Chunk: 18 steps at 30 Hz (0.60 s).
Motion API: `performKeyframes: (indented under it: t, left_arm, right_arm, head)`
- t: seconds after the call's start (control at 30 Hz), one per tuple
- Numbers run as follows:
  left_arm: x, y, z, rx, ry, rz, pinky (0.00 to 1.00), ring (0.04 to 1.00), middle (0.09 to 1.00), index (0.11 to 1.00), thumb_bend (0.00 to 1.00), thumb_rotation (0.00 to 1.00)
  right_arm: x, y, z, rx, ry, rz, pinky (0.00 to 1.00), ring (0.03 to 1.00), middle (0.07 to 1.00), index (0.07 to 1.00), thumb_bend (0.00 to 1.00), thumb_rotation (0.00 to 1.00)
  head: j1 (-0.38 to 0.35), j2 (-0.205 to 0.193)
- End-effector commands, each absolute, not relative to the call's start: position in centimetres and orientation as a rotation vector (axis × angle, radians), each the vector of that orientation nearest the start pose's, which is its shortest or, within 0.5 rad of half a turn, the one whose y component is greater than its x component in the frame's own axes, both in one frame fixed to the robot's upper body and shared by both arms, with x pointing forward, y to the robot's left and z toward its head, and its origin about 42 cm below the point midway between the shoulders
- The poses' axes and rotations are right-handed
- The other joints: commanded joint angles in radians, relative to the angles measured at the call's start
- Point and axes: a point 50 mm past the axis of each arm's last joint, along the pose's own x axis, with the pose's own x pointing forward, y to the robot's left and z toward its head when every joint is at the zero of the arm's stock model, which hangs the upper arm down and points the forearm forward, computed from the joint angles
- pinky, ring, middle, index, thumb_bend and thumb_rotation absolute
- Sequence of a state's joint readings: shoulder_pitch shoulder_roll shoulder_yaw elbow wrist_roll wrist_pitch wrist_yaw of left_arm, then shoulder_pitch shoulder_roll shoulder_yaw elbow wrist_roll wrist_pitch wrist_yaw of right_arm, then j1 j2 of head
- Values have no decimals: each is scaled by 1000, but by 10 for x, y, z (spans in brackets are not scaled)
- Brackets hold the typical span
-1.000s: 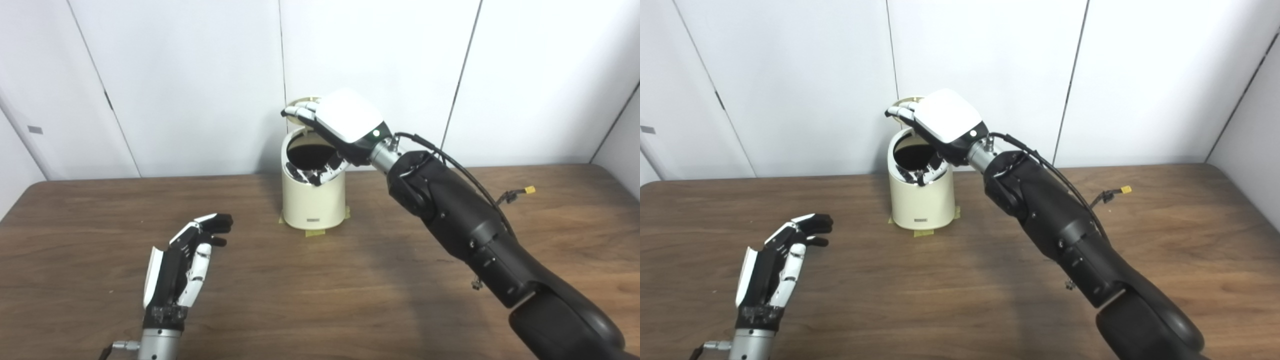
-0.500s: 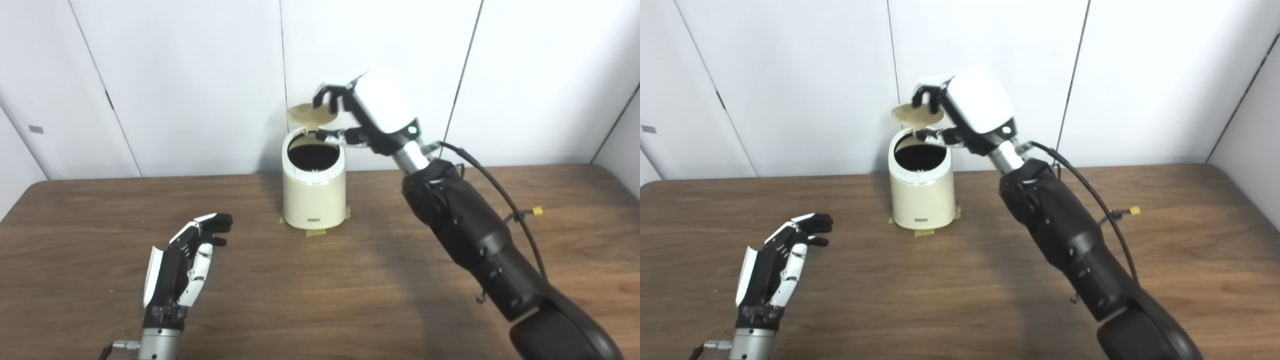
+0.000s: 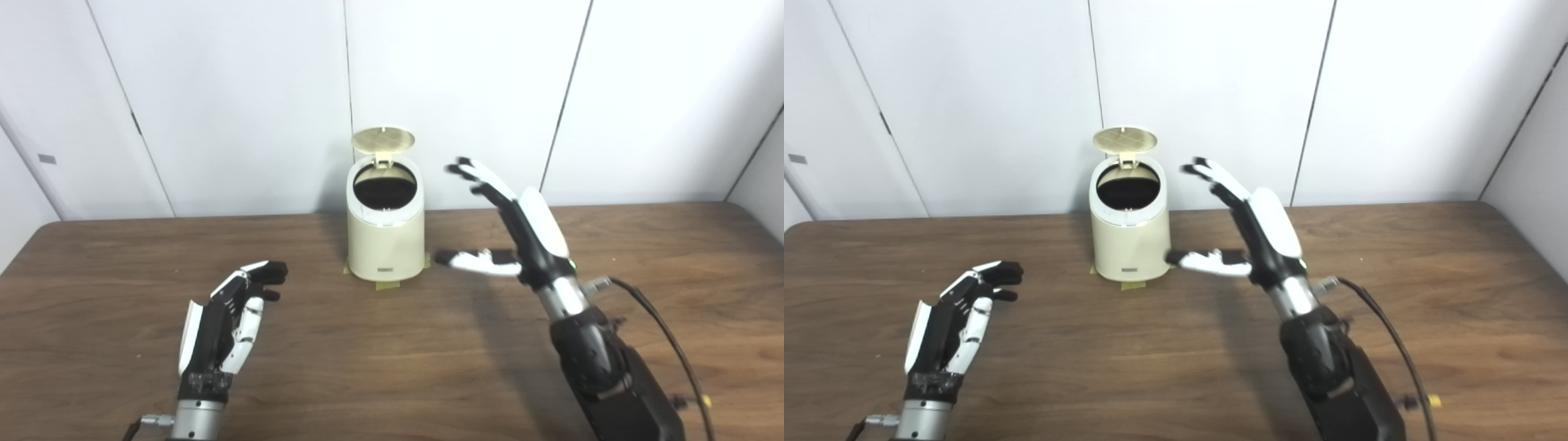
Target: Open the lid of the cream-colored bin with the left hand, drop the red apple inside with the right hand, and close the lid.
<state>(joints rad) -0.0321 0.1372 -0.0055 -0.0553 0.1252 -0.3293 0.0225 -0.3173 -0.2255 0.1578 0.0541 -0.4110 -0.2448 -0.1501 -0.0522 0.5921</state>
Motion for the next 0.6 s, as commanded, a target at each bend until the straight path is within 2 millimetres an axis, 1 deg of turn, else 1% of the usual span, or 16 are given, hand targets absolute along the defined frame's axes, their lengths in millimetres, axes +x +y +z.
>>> performKeyframes:
  t: [0.0, 0.1, 0.13, 0.17, 0.23, 0.27, 0.3, 0.33, 0.37, 0.4, 0.47, 0.5, 0.53, 0.57]
  left_arm:
    - [294, 240, 147, 258, -464, -41, 622, 711, 716, 700, 144, 728]
    - [294, 240, 147, 260, -463, -39, 622, 711, 716, 700, 150, 737]
    - [294, 240, 147, 260, -462, -38, 624, 713, 717, 700, 154, 737]
    - [294, 241, 147, 262, -462, -38, 625, 713, 717, 700, 156, 737]
    - [294, 241, 147, 267, -461, -38, 623, 712, 716, 699, 152, 737]
    - [294, 242, 147, 273, -462, -39, 622, 711, 716, 699, 151, 737]
    - [294, 243, 147, 276, -463, -40, 623, 713, 718, 701, 152, 741]
    - [294, 243, 147, 277, -461, -39, 623, 713, 718, 701, 153, 742]
    - [295, 243, 147, 279, -461, -39, 624, 714, 719, 702, 157, 744]
    - [295, 244, 148, 279, -463, -40, 624, 715, 720, 704, 162, 746]
    - [297, 245, 150, 284, -465, -42, 623, 714, 721, 707, 180, 750]
    - [298, 244, 152, 295, -467, -41, 623, 713, 723, 711, 195, 753]
    - [300, 244, 156, 307, -470, -39, 622, 713, 724, 713, 202, 761]
    - [303, 243, 161, 321, -479, -37, 626, 720, 732, 724, 223, 773]
  right_arm:
    - [363, -214, 212, -526, -641, 85, 787, 891, 944, 932, 757, 683]
    - [350, -219, 200, -497, -612, 41, 756, 863, 922, 905, 670, 707]
    - [348, -219, 198, -492, -602, 21, 723, 827, 885, 870, 621, 690]
    - [345, -220, 195, -496, -596, -2, 712, 815, 872, 858, 604, 685]
    - [339, -221, 189, -498, -578, -41, 658, 771, 823, 818, 473, 623]
    - [336, -221, 185, -496, -567, -47, 648, 763, 810, 807, 410, 604]
    - [333, -221, 181, -484, -554, -38, 690, 791, 821, 817, 303, 647]
    - [330, -221, 177, -467, -541, -17, 699, 797, 825, 820, 292, 655]
    - [328, -222, 172, -448, -526, 8, 748, 830, 848, 840, 260, 701]
    - [326, -222, 168, -435, -507, 27, 811, 872, 880, 871, 239, 758]
    - [323, -222, 161, -424, -479, 51, 892, 919, 915, 906, 227, 834]
    - [322, -222, 160, -420, -473, 56, 920, 934, 927, 917, 225, 862]
    - [323, -223, 158, -420, -471, 55, 931, 938, 930, 919, 224, 874]
    - [324, -223, 157, -425, -469, 50, 929, 935, 926, 913, 218, 909]
  head:
    - [2, -1]
    - [3, 0]
    - [3, 0]
    - [3, -1]
    - [3, -2]
    - [4, -2]
    - [5, -2]
    - [5, -1]
    - [4, 0]
    - [2, -1]
    - [2, -1]
    - [4, -1]
    - [6, -1]
    - [6, -1]
